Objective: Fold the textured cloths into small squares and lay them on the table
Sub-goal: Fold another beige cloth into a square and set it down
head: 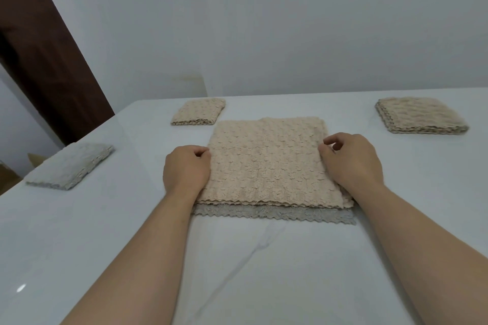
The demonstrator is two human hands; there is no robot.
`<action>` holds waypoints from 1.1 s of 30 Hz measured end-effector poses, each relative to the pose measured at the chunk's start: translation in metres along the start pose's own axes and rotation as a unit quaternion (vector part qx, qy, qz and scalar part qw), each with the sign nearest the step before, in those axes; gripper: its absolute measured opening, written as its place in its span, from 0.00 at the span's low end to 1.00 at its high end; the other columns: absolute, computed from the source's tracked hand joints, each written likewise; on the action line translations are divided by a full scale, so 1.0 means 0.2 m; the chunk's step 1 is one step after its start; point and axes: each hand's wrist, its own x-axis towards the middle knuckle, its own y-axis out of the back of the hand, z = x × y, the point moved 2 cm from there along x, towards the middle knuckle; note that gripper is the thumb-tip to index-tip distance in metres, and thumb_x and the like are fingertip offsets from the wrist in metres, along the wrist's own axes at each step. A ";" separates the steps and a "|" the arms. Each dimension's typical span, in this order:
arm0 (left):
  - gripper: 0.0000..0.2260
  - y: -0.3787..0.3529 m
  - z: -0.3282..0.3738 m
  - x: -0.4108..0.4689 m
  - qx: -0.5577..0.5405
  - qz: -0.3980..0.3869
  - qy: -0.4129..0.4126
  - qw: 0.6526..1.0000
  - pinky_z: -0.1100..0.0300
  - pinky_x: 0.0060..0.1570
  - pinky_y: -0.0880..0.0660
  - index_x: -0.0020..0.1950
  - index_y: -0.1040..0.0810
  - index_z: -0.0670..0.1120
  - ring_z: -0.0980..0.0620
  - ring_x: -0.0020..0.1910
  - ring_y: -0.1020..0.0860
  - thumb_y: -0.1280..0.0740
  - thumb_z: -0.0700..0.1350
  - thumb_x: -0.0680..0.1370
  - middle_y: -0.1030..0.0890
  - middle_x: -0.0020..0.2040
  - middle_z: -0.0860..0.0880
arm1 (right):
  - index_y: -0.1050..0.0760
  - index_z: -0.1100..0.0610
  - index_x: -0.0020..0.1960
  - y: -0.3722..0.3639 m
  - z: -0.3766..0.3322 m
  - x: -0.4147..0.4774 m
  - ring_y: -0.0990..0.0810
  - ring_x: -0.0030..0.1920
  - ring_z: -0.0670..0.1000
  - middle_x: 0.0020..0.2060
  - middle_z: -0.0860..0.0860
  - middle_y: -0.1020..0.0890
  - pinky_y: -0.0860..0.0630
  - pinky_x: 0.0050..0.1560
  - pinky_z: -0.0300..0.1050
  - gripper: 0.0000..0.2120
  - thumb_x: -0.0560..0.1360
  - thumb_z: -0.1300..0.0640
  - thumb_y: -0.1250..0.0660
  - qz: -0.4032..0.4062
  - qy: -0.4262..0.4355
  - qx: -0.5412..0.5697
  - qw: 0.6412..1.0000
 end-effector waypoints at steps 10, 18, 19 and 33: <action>0.10 0.01 0.03 -0.01 -0.014 -0.001 -0.027 1.000 0.61 0.49 0.28 0.58 0.15 0.53 0.52 0.51 0.19 0.31 0.51 0.79 0.15 0.53 0.56 | 0.21 0.50 0.51 0.03 -0.08 -0.03 0.24 0.55 0.54 0.50 0.47 0.20 0.27 0.57 0.52 0.04 0.80 0.53 0.34 0.013 0.118 0.045 0.992; 0.13 0.02 0.03 0.00 -0.087 -0.006 -0.032 0.996 0.58 0.53 0.23 0.61 0.19 0.52 0.55 0.47 0.19 0.28 0.47 0.76 0.17 0.48 0.58 | 0.28 0.49 0.52 0.06 -0.30 -0.11 0.26 0.32 0.40 0.37 0.43 0.21 0.32 0.34 0.32 0.03 0.84 0.52 0.39 -0.056 0.121 0.218 0.967; 0.13 0.02 0.03 0.00 -0.099 -0.009 -0.031 0.995 0.60 0.50 0.24 0.60 0.19 0.52 0.55 0.46 0.19 0.28 0.46 0.75 0.17 0.48 0.58 | 0.29 0.49 0.52 0.05 -0.30 -0.11 0.29 0.28 0.42 0.33 0.42 0.23 0.32 0.31 0.35 0.03 0.84 0.52 0.39 -0.062 0.106 0.250 0.960; 0.17 0.09 0.05 0.00 -0.467 -0.109 0.210 0.852 0.50 0.50 0.18 0.59 0.19 0.43 0.43 0.53 0.17 0.33 0.29 0.74 0.18 0.58 0.42 | 0.16 0.48 0.58 0.06 -0.31 -0.10 0.17 0.52 0.46 0.57 0.44 0.16 0.20 0.48 0.42 0.29 0.76 0.77 0.42 -0.119 0.015 0.410 0.904</action>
